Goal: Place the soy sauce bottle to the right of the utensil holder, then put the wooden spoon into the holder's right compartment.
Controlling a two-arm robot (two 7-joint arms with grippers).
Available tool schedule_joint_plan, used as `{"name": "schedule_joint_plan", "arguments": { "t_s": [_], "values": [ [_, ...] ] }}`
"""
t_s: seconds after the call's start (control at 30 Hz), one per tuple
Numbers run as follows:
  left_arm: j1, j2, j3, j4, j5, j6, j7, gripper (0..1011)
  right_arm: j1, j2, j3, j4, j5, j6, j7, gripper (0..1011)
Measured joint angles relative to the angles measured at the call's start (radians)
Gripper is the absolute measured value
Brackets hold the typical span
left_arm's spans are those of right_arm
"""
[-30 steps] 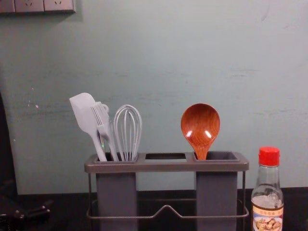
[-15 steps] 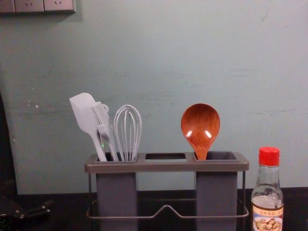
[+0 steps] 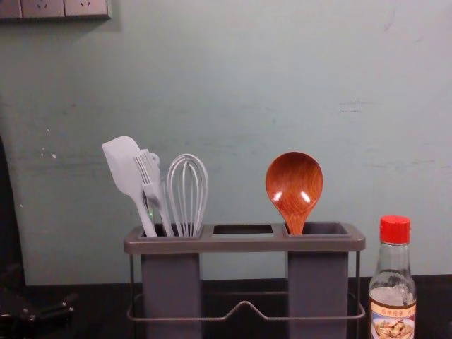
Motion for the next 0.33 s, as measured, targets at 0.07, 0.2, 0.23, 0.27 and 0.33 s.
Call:
{"name": "schedule_joint_plan", "arguments": {
  "t_s": [0.07, 0.2, 0.23, 0.27, 0.33],
  "values": [
    [0.0, 0.0, 0.0, 0.0, 0.0, 0.0, 0.0, 1005, 0.0, 0.0, 0.0, 0.0, 0.0, 0.0, 0.0, 1003],
    [0.0, 0.0, 0.0, 0.0, 0.0, 0.0, 0.0, 1005, 0.0, 0.0, 0.0, 0.0, 0.0, 0.0, 0.0, 1003],
    [0.0, 0.0, 0.0, 0.0, 0.0, 0.0, 0.0, 1005, 0.0, 0.0, 0.0, 0.0, 0.0, 0.0, 0.0, 1002],
    [0.0, 0.0, 0.0, 0.0, 0.0, 0.0, 0.0, 1005, 0.0, 0.0, 0.0, 0.0, 0.0, 0.0, 0.0, 1003],
    [0.0, 0.0, 0.0, 0.0, 0.0, 0.0, 0.0, 1005, 0.0, 0.0, 0.0, 0.0, 0.0, 0.0, 0.0, 1002]
  ]
}}
